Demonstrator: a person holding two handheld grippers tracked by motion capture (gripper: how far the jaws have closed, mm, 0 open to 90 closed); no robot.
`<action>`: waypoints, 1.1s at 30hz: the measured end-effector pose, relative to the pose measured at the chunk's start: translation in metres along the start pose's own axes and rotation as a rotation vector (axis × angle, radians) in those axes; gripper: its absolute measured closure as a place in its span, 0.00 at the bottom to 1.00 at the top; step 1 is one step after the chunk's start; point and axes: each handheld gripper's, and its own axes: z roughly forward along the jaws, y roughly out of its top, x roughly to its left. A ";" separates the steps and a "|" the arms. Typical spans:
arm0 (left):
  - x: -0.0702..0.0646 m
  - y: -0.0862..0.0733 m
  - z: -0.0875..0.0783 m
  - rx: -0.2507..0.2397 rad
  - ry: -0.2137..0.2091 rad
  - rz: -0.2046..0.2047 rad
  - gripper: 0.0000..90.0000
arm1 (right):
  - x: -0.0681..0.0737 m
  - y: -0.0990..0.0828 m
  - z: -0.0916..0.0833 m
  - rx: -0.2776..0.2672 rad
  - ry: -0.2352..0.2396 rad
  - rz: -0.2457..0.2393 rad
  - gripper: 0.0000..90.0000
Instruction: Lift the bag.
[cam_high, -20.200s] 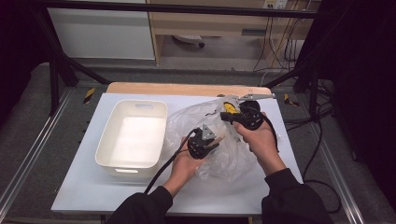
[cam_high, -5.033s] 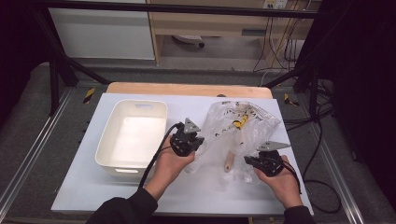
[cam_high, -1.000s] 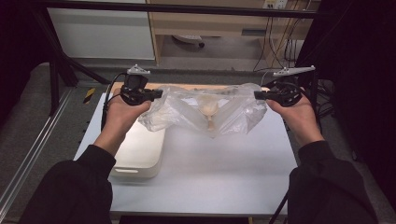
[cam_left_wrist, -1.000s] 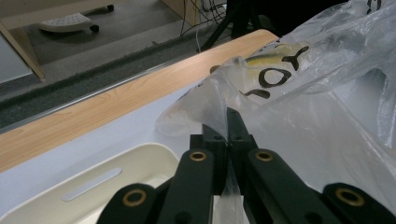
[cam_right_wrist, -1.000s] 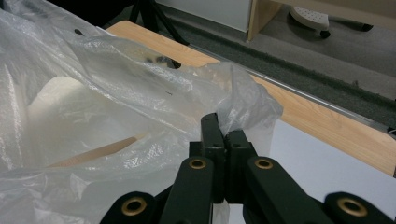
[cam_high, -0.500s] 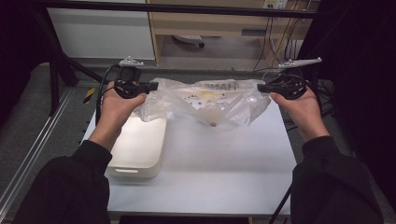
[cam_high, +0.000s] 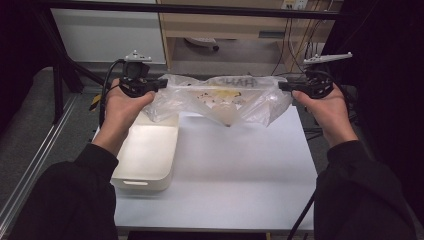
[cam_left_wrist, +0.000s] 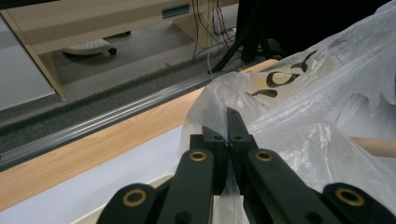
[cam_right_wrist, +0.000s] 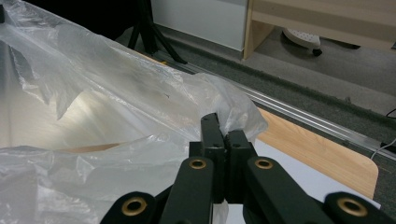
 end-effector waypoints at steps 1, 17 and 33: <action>0.001 0.000 0.000 -0.002 0.001 -0.004 1.00 | -0.001 0.001 0.000 -0.002 0.002 -0.001 1.00; 0.004 -0.007 0.027 0.040 -0.017 -0.026 1.00 | -0.013 0.016 -0.001 -0.027 -0.011 0.037 1.00; 0.004 -0.026 0.061 0.084 -0.022 -0.026 1.00 | -0.025 0.007 0.024 0.030 -0.073 0.045 1.00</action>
